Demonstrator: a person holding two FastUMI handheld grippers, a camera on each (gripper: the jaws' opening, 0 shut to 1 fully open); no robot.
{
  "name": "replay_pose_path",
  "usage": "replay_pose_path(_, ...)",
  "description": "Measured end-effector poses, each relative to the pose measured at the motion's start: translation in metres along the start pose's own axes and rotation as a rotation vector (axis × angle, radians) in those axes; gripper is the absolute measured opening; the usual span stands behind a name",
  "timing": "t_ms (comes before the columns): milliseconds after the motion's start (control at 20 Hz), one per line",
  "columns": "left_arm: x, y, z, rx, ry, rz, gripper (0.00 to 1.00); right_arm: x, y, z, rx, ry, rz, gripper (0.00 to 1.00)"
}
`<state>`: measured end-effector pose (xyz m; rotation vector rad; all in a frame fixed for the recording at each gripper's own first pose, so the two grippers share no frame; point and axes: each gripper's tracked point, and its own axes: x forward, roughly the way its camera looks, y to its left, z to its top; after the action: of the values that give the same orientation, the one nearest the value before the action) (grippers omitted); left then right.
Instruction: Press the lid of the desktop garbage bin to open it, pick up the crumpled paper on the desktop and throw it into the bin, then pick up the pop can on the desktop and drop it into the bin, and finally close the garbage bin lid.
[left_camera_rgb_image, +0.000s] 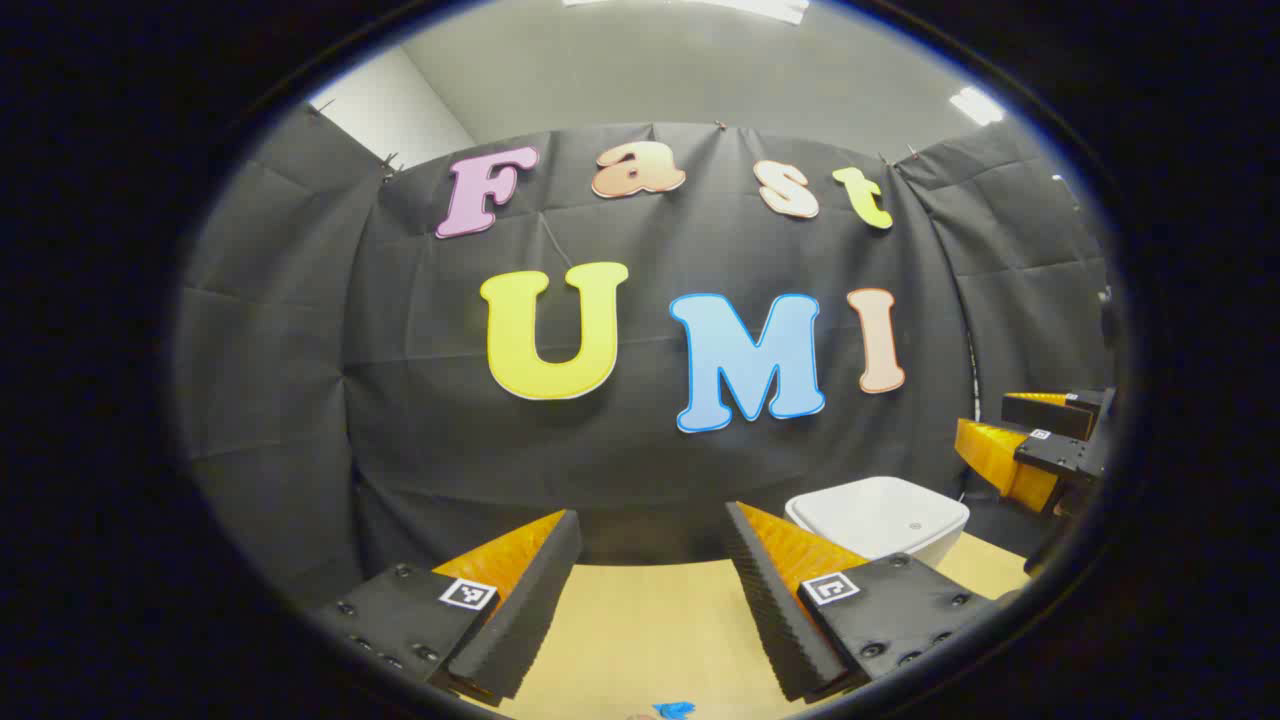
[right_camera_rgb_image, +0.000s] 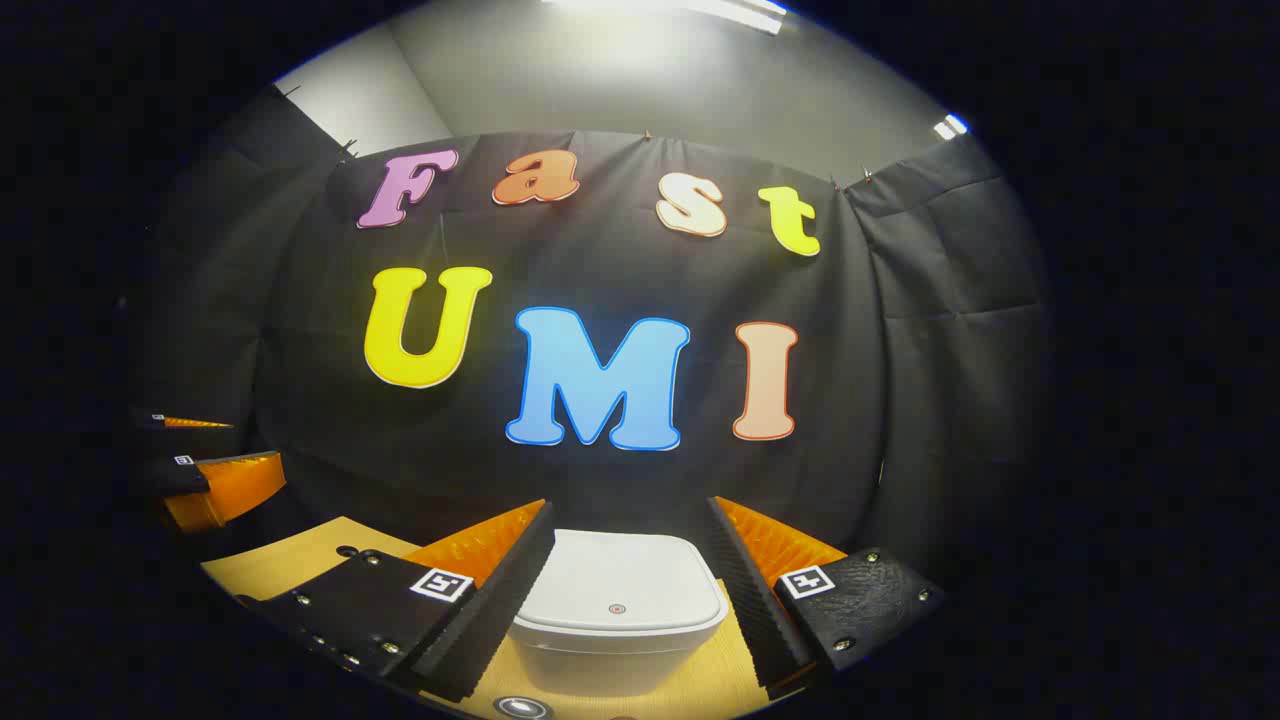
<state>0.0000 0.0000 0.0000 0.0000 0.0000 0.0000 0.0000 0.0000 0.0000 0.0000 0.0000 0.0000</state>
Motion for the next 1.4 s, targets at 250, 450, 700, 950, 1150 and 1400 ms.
replay_pose_path(250,0.0,-0.001,-0.002,0.0,0.004,0.017,1.0,0.003,-0.004,-0.008,0.012,0.023,0.009,0.96)
replay_pose_path(450,0.001,0.0,-0.006,-0.009,0.011,0.027,1.0,0.005,-0.009,-0.011,0.014,0.028,0.006,0.96)
replay_pose_path(700,0.002,0.001,-0.009,-0.012,0.014,0.041,1.0,0.008,-0.009,-0.015,0.014,0.036,0.014,1.0)
replay_pose_path(950,0.004,0.002,-0.009,-0.005,0.013,0.048,1.0,0.013,-0.008,-0.017,0.02,0.039,0.021,0.96)
replay_pose_path(1150,0.004,0.001,-0.012,-0.006,0.018,0.047,1.0,0.016,-0.009,-0.019,0.02,0.045,0.017,0.85)
replay_pose_path(1400,0.008,-0.001,-0.015,-0.009,0.025,0.045,1.0,0.016,-0.003,-0.033,0.044,0.092,0.048,0.43)
